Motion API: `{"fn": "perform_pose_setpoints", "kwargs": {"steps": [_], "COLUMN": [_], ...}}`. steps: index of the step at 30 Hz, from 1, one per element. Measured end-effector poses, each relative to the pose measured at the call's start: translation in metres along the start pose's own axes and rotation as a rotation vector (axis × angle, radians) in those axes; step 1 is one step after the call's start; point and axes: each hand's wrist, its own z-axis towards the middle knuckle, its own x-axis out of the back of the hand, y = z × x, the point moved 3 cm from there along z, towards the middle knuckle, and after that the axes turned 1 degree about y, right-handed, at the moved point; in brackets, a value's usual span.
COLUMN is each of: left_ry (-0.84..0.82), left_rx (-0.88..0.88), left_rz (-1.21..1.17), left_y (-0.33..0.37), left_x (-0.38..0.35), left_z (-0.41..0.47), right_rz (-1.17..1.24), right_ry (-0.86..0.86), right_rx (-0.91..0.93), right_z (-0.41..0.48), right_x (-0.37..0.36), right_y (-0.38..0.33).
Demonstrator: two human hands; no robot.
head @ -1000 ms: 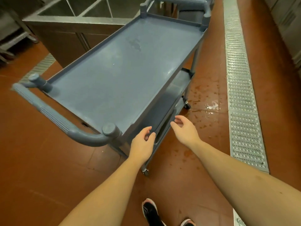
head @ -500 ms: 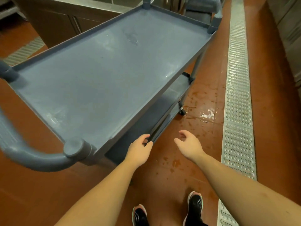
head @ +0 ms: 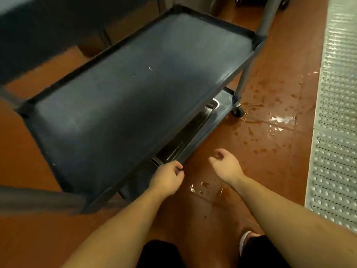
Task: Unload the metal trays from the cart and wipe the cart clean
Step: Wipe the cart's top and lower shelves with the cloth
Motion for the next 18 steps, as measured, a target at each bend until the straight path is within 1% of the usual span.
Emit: {"fn": "perform_pose_setpoints", "kwargs": {"steps": [5, 7, 9, 13, 18], "left_ry": [0.116, 0.194, 0.238, 0.204, 0.215], "left_rx": [0.052, 0.042, 0.024, 0.018, 0.032], "left_rz": [0.084, 0.19, 0.315, 0.548, 0.701], "left_y": [-0.058, -0.074, -0.086, -0.107, -0.125], "left_x": [-0.055, -0.069, -0.08, -0.099, -0.114], "left_z": [0.084, 0.111, 0.133, 0.163, 0.189], "right_rz": [-0.033, -0.043, -0.05, -0.037, -0.025], "right_ry": [-0.049, -0.059, -0.062, -0.098, -0.167], "right_rx": [0.081, 0.116, 0.15, 0.19, 0.179], "right_z": [0.08, 0.107, 0.13, 0.159, 0.173], "right_x": [-0.045, -0.06, -0.073, -0.098, -0.118], "right_y": [0.053, 0.065, 0.074, 0.083, 0.086]}}
